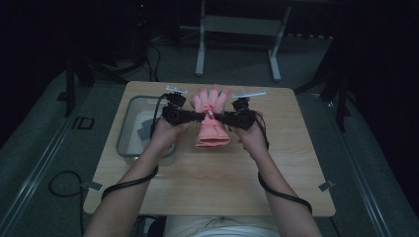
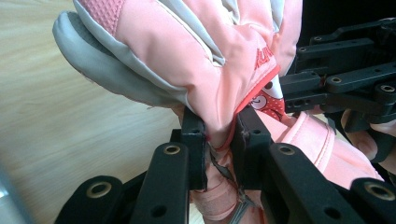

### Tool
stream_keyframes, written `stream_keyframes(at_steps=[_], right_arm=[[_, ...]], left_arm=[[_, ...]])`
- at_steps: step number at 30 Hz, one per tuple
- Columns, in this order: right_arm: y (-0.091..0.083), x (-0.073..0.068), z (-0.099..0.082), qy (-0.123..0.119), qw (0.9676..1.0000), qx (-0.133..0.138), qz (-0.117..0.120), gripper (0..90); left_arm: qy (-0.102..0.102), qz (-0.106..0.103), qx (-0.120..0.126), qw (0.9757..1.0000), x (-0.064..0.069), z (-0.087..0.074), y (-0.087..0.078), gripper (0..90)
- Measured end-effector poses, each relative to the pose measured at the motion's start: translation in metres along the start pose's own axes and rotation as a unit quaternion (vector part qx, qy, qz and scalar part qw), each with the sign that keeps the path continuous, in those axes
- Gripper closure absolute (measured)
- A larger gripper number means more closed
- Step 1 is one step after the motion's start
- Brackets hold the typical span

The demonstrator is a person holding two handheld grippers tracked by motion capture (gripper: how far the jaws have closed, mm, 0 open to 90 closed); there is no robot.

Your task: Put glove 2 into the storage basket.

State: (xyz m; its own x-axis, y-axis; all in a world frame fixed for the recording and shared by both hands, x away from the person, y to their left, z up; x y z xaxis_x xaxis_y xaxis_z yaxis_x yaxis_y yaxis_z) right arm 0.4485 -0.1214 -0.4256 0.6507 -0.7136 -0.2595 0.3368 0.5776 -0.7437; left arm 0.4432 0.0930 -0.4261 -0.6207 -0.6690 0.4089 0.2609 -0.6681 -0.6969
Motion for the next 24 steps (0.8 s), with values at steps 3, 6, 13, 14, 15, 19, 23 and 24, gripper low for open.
stream_keyframes(at_steps=[3,6,13,14,15,19,23,24], right_arm=[[0.001,-0.003,0.003,-0.003,1.0,-0.001,0.0,67.3],[0.008,-0.019,0.017,-0.015,0.9999,0.0,0.001,67.2],[0.022,-0.038,0.031,-0.026,0.9996,-0.003,0.01,67.2],[0.027,-0.046,0.036,-0.029,0.9995,-0.004,0.013,67.3],[0.03,-0.049,0.039,-0.031,0.9994,-0.004,0.014,67.3],[0.041,-0.063,0.05,-0.037,0.9991,-0.007,0.02,67.3],[0.055,-0.077,0.062,-0.046,0.9985,-0.012,0.025,67.3],[0.059,-0.081,0.065,-0.05,0.9984,-0.015,0.024,67.3]], left_arm=[[-0.001,0.004,0.003,1.0,-0.003,-0.001,-0.008,76.6],[-0.005,0.015,0.005,0.9999,-0.01,-0.005,-0.023,76.6],[-0.014,0.029,0.004,0.9995,-0.024,-0.013,-0.045,76.6],[-0.018,0.035,0.004,0.9992,-0.028,-0.015,-0.053,76.6],[-0.02,0.038,0.003,0.9991,-0.031,-0.017,-0.057,76.7],[-0.028,0.05,0.005,0.9983,-0.042,-0.023,-0.073,76.6],[-0.041,0.059,0.009,0.9973,-0.056,-0.031,-0.087,76.7],[-0.046,0.061,0.01,0.9971,-0.059,-0.034,-0.09,76.7]])
Point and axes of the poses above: each handheld gripper's, and its own axes: y roughly forward along the jaws, z roughly out of its top, x roughly to its right, the point moved 2 cm from there along y, roughly forward along the jaws, and after that the axes turned 13 degrees about -x, right-handed, at the moved point
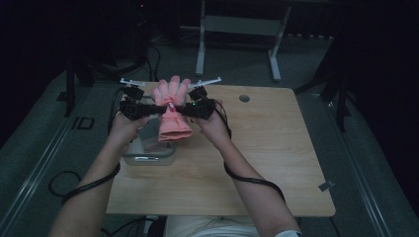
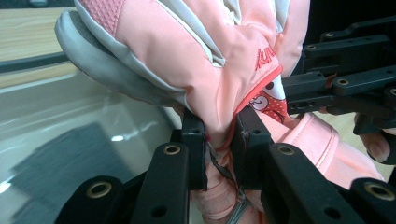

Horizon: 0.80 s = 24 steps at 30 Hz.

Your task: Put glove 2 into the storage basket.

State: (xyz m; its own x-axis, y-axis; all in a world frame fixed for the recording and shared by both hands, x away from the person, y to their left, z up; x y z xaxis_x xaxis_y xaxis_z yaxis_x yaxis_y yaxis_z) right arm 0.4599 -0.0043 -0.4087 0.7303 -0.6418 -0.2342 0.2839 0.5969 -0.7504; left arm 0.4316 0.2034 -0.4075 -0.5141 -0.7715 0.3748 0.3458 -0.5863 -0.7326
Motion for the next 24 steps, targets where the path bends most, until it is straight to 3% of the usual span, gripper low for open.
stream_keyframes(at_steps=[8,12,14,15,24], right_arm=[[0.032,-0.022,0.02,-0.008,0.9997,-0.011,0.018,67.3],[0.05,-0.028,0.025,-0.013,0.9996,-0.018,0.018,67.3],[0.054,-0.028,0.025,-0.013,0.9995,-0.022,0.017,67.3],[0.062,-0.026,0.024,-0.014,0.9995,-0.027,0.013,67.2],[0.094,-0.014,0.01,0.0,0.998,-0.062,0.013,67.3]], left_arm=[[-0.027,0.019,0.005,0.9994,-0.03,-0.017,-0.02,76.7],[-0.043,0.02,0.006,0.9989,-0.046,-0.026,-0.016,76.7],[-0.043,0.02,0.006,0.9989,-0.046,-0.026,-0.016,76.6],[-0.053,0.018,0.005,0.9984,-0.053,-0.03,-0.009,76.6],[-0.085,0.025,-0.026,0.9958,-0.07,-0.046,0.022,76.6]])
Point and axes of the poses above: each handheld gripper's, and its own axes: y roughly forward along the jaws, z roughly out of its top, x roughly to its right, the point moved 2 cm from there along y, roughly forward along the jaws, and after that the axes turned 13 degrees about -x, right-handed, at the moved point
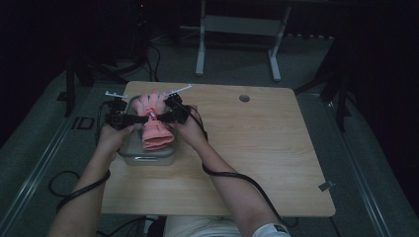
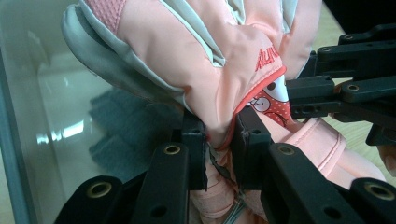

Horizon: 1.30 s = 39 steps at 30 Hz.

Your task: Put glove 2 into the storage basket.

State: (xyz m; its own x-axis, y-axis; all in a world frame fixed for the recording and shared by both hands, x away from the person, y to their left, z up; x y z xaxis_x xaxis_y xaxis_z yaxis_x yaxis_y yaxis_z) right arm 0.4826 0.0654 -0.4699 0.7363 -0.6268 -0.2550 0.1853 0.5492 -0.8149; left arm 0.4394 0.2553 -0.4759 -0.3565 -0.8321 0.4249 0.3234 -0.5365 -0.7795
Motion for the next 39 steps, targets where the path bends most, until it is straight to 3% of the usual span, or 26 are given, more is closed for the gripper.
stream_keyframes(at_steps=[4,9,15,22,26,30,32,35,39], right_arm=[[0.012,0.001,-0.007,0.002,0.9999,-0.01,-0.003,67.2],[0.019,0.002,-0.012,0.007,0.9997,-0.023,0.003,67.1],[0.024,0.002,-0.016,0.007,0.9993,-0.037,0.004,66.4],[0.028,0.005,-0.012,0.015,0.9983,-0.056,-0.003,63.6],[0.031,0.007,-0.01,0.016,0.9982,-0.057,-0.014,61.2],[0.033,0.007,-0.007,0.016,0.9982,-0.055,-0.021,58.5],[0.034,0.007,-0.006,0.014,0.9983,-0.05,-0.027,55.0],[0.035,0.008,-0.004,0.015,0.9983,-0.049,-0.029,51.5],[0.033,0.01,-0.003,0.025,0.998,-0.054,-0.021,50.8]], left_arm=[[0.003,0.02,-0.015,0.9997,-0.001,-0.005,0.009,76.4],[-0.001,0.024,-0.032,0.9992,-0.002,-0.009,0.013,76.4],[0.001,0.046,-0.054,0.9975,0.001,-0.011,0.017,76.2],[-0.004,0.07,-0.058,0.9958,0.0,-0.009,0.023,72.2],[-0.003,0.095,-0.061,0.9936,0.0,-0.008,0.024,66.4],[-0.017,0.119,-0.058,0.9911,-0.003,-0.007,0.024,58.0],[-0.016,0.141,-0.056,0.9882,-0.003,-0.007,0.024,53.0],[-0.016,0.153,-0.056,0.9865,-0.004,-0.008,0.025,49.2],[-0.01,0.152,-0.059,0.9865,-0.002,-0.008,0.026,48.0]])
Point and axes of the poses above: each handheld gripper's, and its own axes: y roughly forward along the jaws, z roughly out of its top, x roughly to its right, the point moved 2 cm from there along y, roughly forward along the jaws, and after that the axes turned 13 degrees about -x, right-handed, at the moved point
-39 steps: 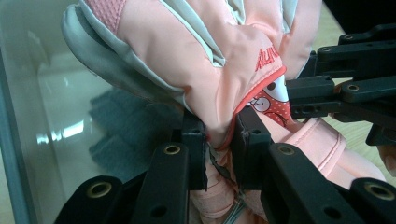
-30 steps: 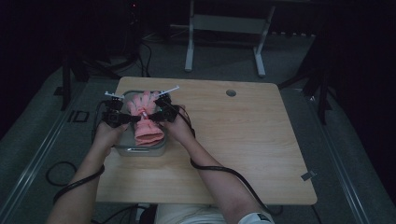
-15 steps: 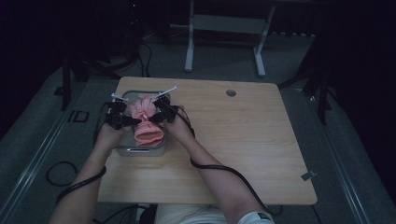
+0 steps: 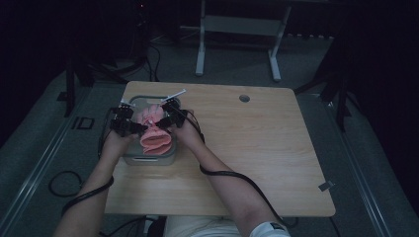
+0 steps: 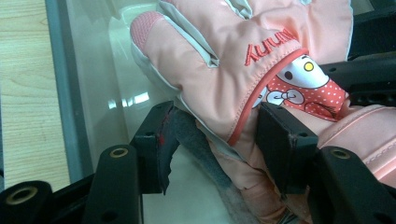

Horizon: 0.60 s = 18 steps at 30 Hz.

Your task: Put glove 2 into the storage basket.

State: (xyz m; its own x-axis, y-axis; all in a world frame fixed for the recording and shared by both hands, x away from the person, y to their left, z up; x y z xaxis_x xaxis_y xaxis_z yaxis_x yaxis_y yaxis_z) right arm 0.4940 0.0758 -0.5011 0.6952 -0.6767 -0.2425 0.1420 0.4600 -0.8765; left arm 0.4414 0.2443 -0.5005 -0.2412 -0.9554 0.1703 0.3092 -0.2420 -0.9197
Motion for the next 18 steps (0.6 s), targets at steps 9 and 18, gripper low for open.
stream_keyframes(at_steps=[9,18], right_arm=[[-0.008,0.003,-0.002,-0.002,1.0,0.006,0.006,48.6],[-0.033,0.004,-0.001,-0.021,0.9995,0.022,0.004,46.3]], left_arm=[[0.001,0.013,0.012,0.9998,0.002,0.0,-0.004,39.0],[0.0,-0.014,0.04,0.9991,-0.003,-0.002,-0.011,17.7]])
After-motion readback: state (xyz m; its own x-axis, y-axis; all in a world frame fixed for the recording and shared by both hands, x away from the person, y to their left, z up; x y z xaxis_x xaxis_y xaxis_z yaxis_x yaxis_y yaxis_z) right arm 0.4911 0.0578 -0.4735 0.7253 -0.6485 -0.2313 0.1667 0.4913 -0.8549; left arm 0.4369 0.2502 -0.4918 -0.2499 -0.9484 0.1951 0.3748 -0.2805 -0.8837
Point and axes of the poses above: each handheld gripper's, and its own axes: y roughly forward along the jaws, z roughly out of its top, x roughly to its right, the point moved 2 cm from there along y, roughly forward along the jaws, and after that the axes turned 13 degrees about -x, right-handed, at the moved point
